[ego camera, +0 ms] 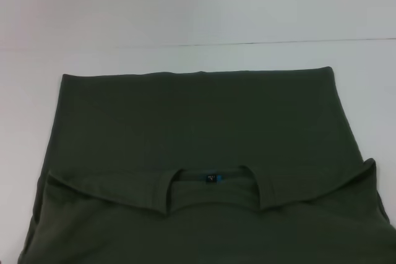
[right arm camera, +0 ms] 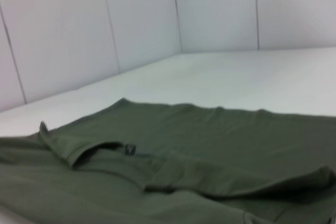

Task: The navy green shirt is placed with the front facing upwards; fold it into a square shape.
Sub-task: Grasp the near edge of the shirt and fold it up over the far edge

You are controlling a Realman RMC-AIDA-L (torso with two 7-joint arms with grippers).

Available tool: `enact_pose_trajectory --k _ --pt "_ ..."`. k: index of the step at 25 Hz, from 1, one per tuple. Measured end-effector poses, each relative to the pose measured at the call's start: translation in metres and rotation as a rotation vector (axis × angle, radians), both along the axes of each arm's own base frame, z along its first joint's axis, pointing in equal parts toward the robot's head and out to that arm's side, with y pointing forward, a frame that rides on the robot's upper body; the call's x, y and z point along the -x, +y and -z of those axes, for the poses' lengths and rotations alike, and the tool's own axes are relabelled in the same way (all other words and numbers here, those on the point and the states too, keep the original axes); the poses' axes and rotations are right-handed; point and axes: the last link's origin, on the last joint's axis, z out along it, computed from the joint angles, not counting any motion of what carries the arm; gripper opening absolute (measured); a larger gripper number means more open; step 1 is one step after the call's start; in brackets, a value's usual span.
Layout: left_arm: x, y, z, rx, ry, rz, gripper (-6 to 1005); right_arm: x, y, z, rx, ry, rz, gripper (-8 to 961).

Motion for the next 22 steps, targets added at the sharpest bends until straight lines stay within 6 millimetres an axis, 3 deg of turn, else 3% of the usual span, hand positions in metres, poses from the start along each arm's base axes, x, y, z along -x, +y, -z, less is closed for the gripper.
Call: enact_pose_trajectory --k 9,17,22 --pt "-0.002 0.016 -0.005 -0.113 -0.040 -0.005 130 0.012 0.034 -0.013 -0.026 0.100 -0.021 44" --pt "-0.005 0.027 -0.006 -0.193 -0.094 -0.009 137 0.014 0.039 -0.022 -0.039 0.108 -0.028 44" --pt "-0.004 0.035 -0.007 -0.266 -0.122 -0.020 140 0.018 0.053 -0.028 -0.061 0.158 -0.015 43"
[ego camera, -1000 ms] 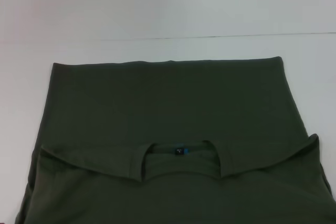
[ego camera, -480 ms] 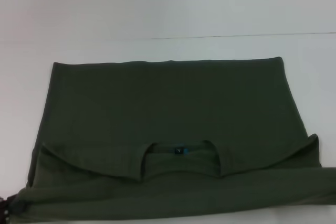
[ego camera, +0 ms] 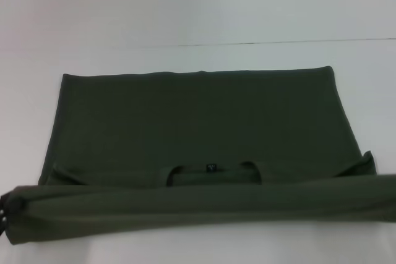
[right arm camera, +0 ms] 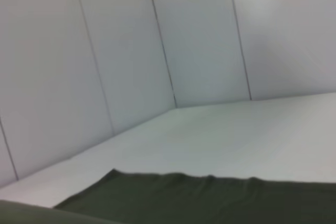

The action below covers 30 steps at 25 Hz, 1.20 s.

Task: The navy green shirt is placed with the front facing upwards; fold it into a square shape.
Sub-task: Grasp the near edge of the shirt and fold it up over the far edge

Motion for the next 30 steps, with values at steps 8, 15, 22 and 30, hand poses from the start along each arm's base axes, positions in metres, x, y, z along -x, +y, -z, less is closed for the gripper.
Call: enact_pose_trajectory --k 8,15,22,30 --pt "-0.005 0.027 0.005 -0.038 -0.030 -0.022 146 0.013 0.048 0.000 0.004 0.066 0.017 43" --pt "-0.009 0.061 0.014 -0.062 -0.058 -0.076 152 0.023 0.091 0.013 0.025 0.087 0.062 44" --pt "-0.014 0.098 0.019 -0.106 -0.056 -0.143 157 0.027 0.131 0.019 0.034 0.031 0.136 38" --pt "-0.024 0.142 0.025 -0.142 -0.019 -0.206 163 0.045 0.177 0.021 0.035 -0.025 0.163 39"
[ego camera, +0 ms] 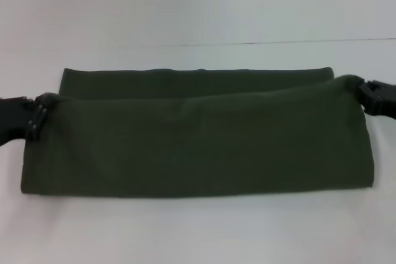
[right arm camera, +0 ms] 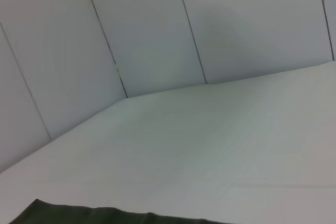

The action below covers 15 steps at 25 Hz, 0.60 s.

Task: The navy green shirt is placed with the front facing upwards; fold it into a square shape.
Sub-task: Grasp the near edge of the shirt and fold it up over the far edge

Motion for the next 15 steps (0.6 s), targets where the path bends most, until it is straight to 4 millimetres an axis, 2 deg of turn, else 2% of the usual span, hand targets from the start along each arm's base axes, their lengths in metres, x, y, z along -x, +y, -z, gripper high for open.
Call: enact_pose_trajectory --k 5,7,9,15 --pt "-0.009 0.031 0.007 -0.004 0.055 -0.056 167 0.007 0.024 -0.001 -0.021 -0.033 0.042 39" --pt "-0.010 0.035 0.007 -0.009 0.063 -0.064 169 0.009 0.032 -0.003 -0.033 -0.040 0.066 39" --pt "-0.016 0.053 0.009 -0.035 0.094 -0.101 170 0.011 0.040 -0.005 -0.043 -0.045 0.088 39" --pt "-0.025 0.074 0.013 -0.055 0.145 -0.144 175 0.019 0.061 0.001 -0.034 -0.077 0.146 40"
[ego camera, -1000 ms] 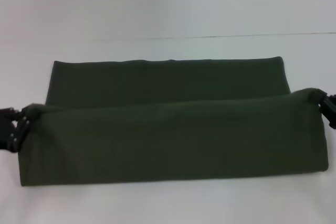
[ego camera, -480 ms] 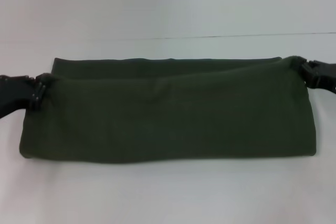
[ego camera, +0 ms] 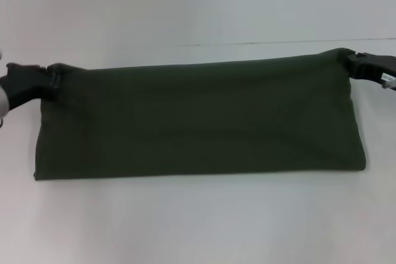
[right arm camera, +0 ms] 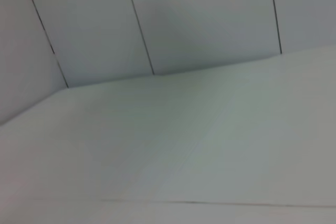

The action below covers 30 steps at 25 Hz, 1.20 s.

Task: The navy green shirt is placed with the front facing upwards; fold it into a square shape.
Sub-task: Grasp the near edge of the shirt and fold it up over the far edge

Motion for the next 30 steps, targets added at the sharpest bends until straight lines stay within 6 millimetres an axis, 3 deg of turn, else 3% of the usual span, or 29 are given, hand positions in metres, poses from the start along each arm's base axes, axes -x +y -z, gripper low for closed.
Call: enact_pose_trajectory --k 13,25,30 --pt "-0.028 0.036 0.016 -0.042 0.107 -0.018 185 0.007 0.022 0.018 0.010 -0.085 0.082 40" --pt "-0.042 0.051 0.022 -0.069 0.159 -0.033 194 0.007 0.030 0.010 -0.026 -0.110 0.099 41" --pt "-0.042 0.053 0.023 -0.082 0.172 -0.050 198 0.010 0.034 0.018 -0.020 -0.146 0.119 41"
